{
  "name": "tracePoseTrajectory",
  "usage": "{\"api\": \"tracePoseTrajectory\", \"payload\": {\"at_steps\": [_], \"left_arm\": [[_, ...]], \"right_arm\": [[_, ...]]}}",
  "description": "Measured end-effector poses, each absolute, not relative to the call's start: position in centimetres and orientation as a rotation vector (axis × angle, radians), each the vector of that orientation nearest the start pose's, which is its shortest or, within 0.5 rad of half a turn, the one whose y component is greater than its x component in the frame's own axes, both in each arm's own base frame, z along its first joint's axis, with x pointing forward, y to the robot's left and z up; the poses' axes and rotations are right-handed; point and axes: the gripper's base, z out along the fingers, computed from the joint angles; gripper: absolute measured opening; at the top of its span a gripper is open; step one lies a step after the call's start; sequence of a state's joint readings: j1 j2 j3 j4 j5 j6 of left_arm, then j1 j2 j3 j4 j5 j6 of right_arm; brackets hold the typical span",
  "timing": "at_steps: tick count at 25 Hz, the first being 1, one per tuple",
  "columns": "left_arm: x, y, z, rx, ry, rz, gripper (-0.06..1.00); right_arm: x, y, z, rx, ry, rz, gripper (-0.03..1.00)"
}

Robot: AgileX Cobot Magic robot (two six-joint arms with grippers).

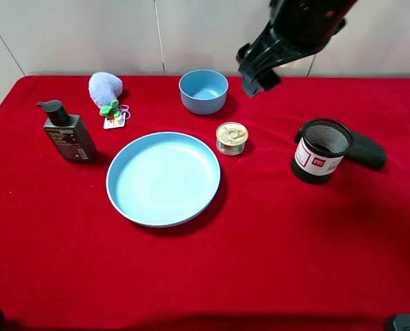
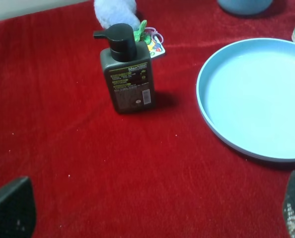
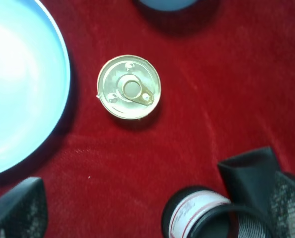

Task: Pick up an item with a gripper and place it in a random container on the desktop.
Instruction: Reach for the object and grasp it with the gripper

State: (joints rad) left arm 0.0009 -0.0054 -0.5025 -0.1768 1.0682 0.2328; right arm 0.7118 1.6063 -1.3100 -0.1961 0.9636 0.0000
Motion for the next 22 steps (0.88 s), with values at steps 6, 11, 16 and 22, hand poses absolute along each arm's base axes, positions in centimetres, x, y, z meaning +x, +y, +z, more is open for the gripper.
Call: {"api": "tracePoseTrajectory", "payload": {"at_steps": [6, 11, 16, 22], "left_arm": [[-0.7, -1.4, 27.8, 0.245, 2.017, -0.065, 0.98], [-0.7, -1.4, 27.8, 0.245, 2.017, -0.065, 0.98], [-0.7, -1.4, 27.8, 0.245, 2.017, -0.065, 0.98], [-0.7, -1.4, 27.8, 0.245, 2.017, -0.065, 0.98]], "right_arm": [[27.7, 22.3, 27.1, -1.141, 2.486, -0.034, 0.69], [29.1, 23.8, 25.1, -1.216, 2.486, -0.021, 0.69], [30.5, 25.1, 23.8, -1.255, 2.473, -0.026, 0.69], [31.4, 25.8, 21.9, -1.269, 2.477, -0.026, 0.69]]}}
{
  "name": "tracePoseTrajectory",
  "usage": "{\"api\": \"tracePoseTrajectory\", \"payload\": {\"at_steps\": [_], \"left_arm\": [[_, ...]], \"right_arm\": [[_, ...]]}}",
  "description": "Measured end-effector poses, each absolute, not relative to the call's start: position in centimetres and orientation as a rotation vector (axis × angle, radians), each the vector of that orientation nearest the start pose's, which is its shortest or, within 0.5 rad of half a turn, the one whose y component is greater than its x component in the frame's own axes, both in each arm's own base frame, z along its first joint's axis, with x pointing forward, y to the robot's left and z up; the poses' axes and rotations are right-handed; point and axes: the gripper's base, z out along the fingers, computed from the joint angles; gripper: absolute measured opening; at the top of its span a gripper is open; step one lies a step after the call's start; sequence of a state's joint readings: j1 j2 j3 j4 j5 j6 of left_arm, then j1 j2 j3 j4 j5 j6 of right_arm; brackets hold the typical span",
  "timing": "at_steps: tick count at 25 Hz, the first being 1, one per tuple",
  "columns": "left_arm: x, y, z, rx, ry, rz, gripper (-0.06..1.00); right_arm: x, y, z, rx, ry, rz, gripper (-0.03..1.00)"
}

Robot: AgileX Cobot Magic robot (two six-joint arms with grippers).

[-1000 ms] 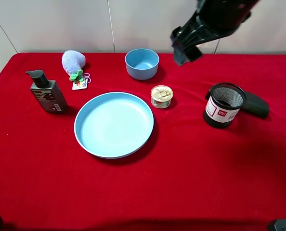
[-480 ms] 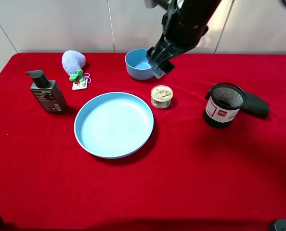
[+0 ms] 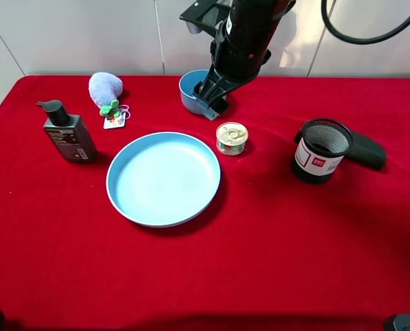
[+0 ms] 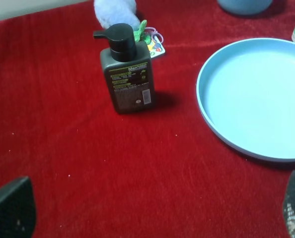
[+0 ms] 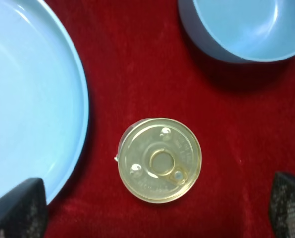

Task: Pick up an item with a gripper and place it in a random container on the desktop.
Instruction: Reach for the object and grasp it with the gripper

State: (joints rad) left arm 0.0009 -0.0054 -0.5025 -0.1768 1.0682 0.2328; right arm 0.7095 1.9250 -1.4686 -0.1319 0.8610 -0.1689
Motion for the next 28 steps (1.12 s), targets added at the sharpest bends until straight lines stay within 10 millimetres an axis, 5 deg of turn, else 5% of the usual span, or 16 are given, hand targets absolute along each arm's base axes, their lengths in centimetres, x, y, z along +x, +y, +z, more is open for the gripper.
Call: {"api": "tracePoseTrajectory", "payload": {"at_steps": [14, 28], "left_arm": [[-0.7, -1.4, 27.8, 0.245, 2.017, -0.065, 0.98], [-0.7, -1.4, 27.8, 0.245, 2.017, -0.064, 0.98]], "right_arm": [[34.5, 23.2, 18.7, -1.166, 2.594, -0.042, 0.69], [35.4, 23.4, 15.1, -1.149, 2.647, -0.015, 0.69]]}}
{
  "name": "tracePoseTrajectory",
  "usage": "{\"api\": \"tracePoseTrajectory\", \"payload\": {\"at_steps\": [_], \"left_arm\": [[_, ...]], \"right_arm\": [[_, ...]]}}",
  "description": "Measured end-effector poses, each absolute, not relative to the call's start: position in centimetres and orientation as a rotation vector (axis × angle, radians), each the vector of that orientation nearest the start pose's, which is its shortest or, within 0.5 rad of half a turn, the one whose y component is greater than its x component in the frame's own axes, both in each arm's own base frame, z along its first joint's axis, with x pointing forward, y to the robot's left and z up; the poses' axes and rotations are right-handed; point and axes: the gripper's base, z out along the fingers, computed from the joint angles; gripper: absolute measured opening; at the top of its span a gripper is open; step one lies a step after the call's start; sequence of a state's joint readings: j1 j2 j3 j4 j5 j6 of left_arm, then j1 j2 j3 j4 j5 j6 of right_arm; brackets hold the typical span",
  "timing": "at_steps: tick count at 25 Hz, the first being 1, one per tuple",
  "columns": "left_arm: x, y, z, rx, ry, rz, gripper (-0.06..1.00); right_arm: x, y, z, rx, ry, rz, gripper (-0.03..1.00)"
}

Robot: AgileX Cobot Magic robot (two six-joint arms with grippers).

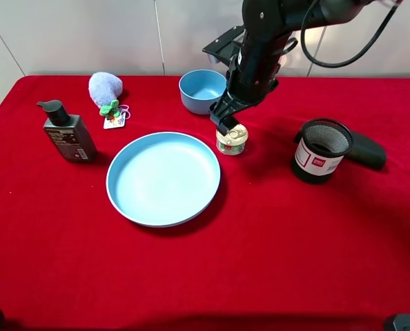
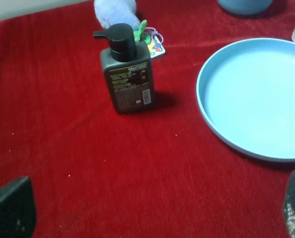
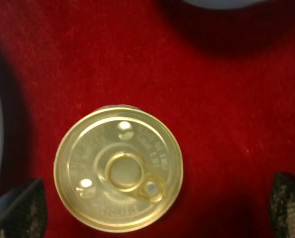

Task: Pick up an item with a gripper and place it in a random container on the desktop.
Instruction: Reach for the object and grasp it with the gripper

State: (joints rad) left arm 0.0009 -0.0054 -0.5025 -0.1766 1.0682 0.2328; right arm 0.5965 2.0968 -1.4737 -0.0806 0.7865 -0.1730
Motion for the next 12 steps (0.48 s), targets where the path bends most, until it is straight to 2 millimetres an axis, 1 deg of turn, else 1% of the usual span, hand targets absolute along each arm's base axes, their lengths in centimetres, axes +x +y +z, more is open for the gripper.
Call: {"api": "tracePoseTrajectory", "payload": {"at_steps": [6, 12], "left_arm": [[-0.7, -1.4, 27.8, 0.245, 2.017, -0.064, 0.98], [-0.7, -1.4, 27.8, 0.245, 2.017, -0.064, 0.98]], "right_arm": [[35.5, 23.6, 13.4, -1.156, 2.671, -0.013, 0.69], [35.7, 23.7, 12.7, -1.156, 2.668, -0.011, 0.69]]}}
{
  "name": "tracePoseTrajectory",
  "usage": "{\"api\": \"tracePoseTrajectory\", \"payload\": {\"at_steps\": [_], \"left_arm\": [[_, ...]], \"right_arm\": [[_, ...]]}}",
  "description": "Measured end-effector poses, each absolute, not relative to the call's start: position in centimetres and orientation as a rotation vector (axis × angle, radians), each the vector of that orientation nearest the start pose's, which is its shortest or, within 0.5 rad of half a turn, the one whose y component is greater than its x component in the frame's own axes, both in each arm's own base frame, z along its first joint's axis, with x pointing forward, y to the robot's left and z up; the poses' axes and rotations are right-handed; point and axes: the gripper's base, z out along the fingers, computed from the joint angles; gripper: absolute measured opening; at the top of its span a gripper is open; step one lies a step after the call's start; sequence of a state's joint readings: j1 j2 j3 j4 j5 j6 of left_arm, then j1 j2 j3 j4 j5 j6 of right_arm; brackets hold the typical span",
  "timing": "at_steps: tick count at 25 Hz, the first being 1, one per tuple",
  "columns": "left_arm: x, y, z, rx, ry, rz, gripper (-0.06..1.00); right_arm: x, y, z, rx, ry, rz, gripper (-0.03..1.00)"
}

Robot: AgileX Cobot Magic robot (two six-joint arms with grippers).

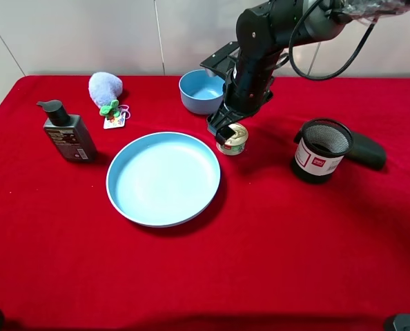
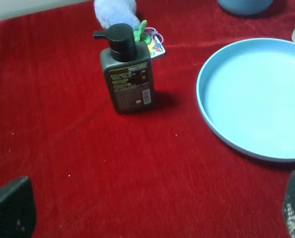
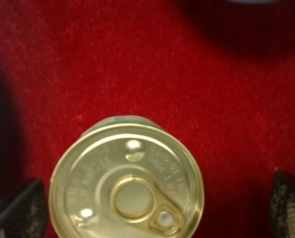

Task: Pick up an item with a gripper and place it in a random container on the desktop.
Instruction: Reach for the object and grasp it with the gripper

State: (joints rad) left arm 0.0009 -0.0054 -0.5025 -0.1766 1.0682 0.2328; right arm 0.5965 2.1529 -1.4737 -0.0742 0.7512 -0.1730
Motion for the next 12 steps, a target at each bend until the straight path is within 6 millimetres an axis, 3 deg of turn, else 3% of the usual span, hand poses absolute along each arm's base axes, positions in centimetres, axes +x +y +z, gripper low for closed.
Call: {"api": "tracePoseTrajectory", "payload": {"at_steps": [12], "left_arm": [[-0.7, -1.4, 27.84, 0.245, 2.017, -0.064, 0.98]], "right_arm": [[35.66, 23.99, 12.02, -1.125, 2.69, 0.037, 0.69]]}}
